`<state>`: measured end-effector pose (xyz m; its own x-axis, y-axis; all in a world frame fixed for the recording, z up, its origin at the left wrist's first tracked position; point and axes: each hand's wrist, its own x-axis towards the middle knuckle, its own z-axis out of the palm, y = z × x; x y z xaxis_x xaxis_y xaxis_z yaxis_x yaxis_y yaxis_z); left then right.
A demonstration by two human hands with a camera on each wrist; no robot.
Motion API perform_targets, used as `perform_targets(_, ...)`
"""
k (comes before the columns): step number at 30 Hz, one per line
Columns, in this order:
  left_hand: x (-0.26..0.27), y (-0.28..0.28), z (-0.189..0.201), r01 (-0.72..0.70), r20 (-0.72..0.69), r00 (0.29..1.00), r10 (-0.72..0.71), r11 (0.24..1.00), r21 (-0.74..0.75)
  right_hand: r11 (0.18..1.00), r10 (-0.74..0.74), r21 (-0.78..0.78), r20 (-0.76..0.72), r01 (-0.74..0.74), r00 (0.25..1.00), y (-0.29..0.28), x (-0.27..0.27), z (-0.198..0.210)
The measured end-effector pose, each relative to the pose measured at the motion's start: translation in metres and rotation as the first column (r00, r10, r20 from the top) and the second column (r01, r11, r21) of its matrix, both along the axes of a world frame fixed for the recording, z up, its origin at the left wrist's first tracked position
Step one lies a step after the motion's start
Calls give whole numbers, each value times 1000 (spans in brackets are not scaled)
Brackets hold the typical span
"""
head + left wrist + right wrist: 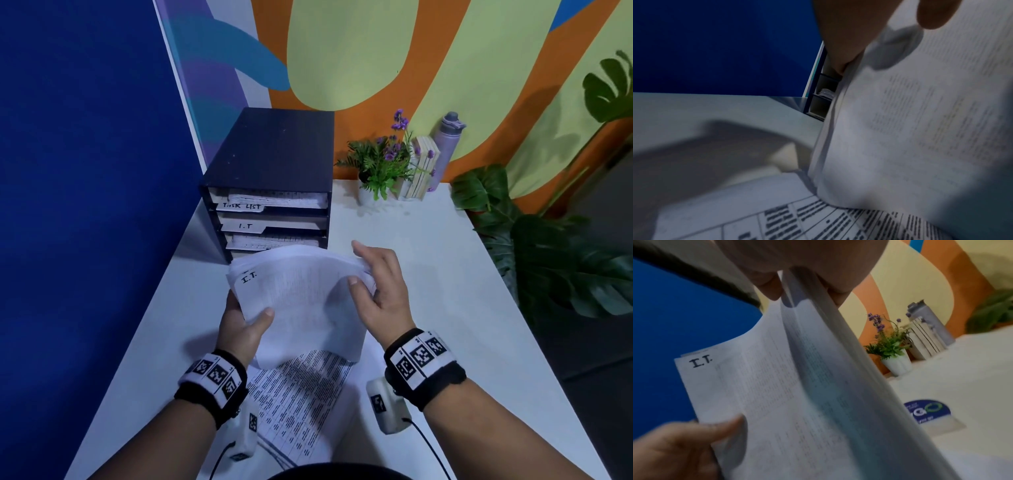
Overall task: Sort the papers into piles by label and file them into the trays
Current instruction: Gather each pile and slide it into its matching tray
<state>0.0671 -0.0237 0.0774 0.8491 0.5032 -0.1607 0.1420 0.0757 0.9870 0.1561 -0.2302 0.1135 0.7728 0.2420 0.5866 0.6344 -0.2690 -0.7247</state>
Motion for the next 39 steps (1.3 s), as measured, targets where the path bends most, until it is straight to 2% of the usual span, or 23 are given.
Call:
perform_targets(2,2,-1,-7,-47,-41,998,49,998,47,994,44,104,-221,-22,974,-1,-6,1)
perform_targets(4,5,0,-7,-107,-65,992,111,992,62,973,143,228,-477,-35,867,-1,-8,-1)
perform_targets(6,7,5,-4,-138,-75,987,141,990,42,967,212,244,-640,-66,738,-3,-6,-3)
perform_targets(7,8,9,-2,-137,-69,988,137,991,-1,969,230,227,-681,-98,695,-3,-4,-2)
perform_targets(9,7,19,-1,-113,-73,992,106,988,-109,971,238,193,-711,-141,662,1,-1,-1)
perform_targets(13,4,49,-5,-130,-166,982,90,959,-252,988,149,141,-784,-60,602,28,6,-14)
perform_targets(15,-1,63,-6,-107,-198,979,49,949,-296,989,132,147,-843,-13,522,45,12,-27)
perform_targets(18,-11,80,-8,-43,-264,964,-44,948,-316,982,158,187,-899,32,409,65,22,-44)
perform_targets(22,-22,95,-12,36,-312,942,-126,959,-280,981,138,176,-929,82,344,86,43,-58)
perform_targets(25,-21,104,-6,97,-310,933,-181,959,-267,980,97,152,-926,125,364,97,62,-61)
perform_targets(28,-8,111,3,185,-359,895,-264,953,-239,968,58,146,-923,206,381,100,81,-64)
perform_targets(31,22,121,2,147,-386,903,-190,979,-139,966,49,150,-906,210,420,107,97,-65)
perform_targets(33,48,127,-1,80,-382,916,-118,990,-115,961,110,205,-899,186,423,115,102,-62)
perform_targets(35,72,131,-1,56,-371,924,-95,992,-113,971,103,185,-895,152,435,121,102,-60)
perform_targets(37,97,133,-1,45,-352,932,-83,992,-116,989,-3,75,-856,131,517,123,98,-57)
perform_targets(39,120,133,0,31,-338,939,-63,994,-100,982,-115,0,-795,190,596,121,96,-60)
